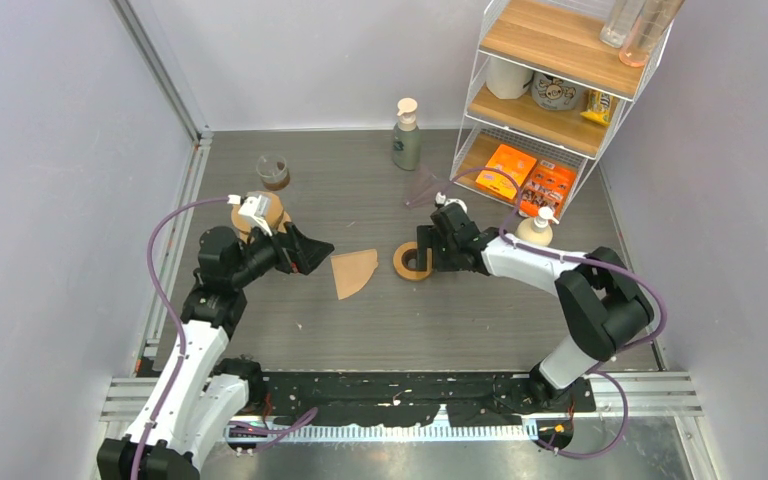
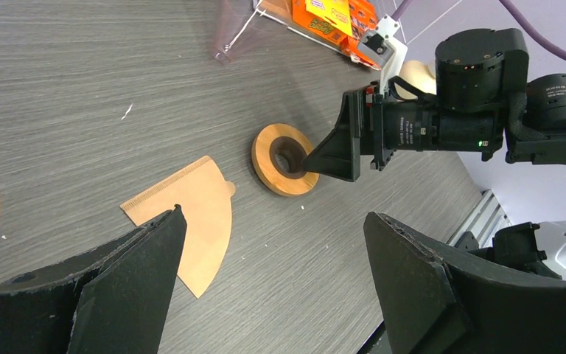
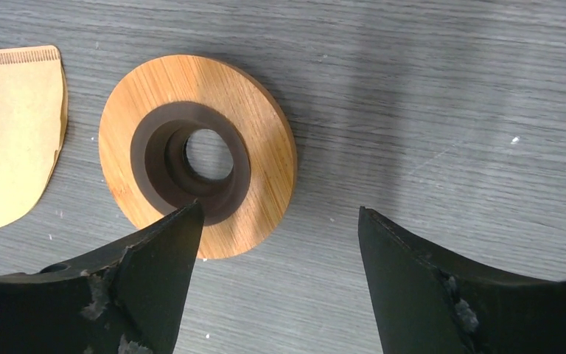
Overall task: Place the coffee filter in the dripper
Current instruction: Pick up the dripper holder from the center of the board.
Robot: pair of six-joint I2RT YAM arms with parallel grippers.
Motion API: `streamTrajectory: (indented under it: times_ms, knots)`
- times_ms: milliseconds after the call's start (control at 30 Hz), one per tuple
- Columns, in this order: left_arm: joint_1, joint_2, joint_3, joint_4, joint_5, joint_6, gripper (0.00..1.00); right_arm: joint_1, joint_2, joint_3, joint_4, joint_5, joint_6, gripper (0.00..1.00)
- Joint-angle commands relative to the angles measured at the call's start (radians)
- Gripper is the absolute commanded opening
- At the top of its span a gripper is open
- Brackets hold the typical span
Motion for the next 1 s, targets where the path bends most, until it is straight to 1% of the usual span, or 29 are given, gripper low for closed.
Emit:
streamTrajectory:
  times_ms: [0,133,467,600,667,700,767,800,900,967]
  knots:
    - [-0.005,0.003,0.002,0.037,-0.007,-0.001,1.0,0.009,0.033,0.036,0.053,0.025,0.026,0.8]
    - [-0.007,0.001,-0.001,0.037,-0.005,-0.001,0.99,0.013,0.06,0.029,0.087,0.029,0.037,0.78]
    - [-0.008,0.001,-0.002,0.037,-0.011,-0.003,1.0,0.038,0.108,0.05,0.071,0.066,0.035,0.75]
    - [-0.009,0.009,0.002,0.007,-0.033,-0.002,1.0,0.047,0.127,0.06,0.061,0.072,0.039,0.68]
    - [-0.01,0.014,0.007,-0.005,-0.045,-0.003,1.0,0.05,0.133,0.065,0.056,0.074,0.036,0.63]
    - [-0.011,0.018,0.01,-0.013,-0.053,-0.003,0.99,0.051,0.134,0.066,0.055,0.075,0.034,0.57]
    - [-0.011,0.025,0.017,-0.023,-0.063,-0.002,0.99,0.053,0.136,0.072,0.051,0.073,0.03,0.49]
    - [-0.012,0.032,0.019,-0.029,-0.067,-0.004,1.0,0.053,0.136,0.075,0.046,0.072,0.027,0.48]
    - [-0.023,0.054,0.033,-0.043,-0.077,-0.005,1.0,0.053,0.119,0.076,0.037,0.07,0.016,0.37]
    - [-0.037,0.07,0.043,-0.05,-0.096,-0.014,0.99,0.052,0.091,0.069,0.037,0.066,0.003,0.32]
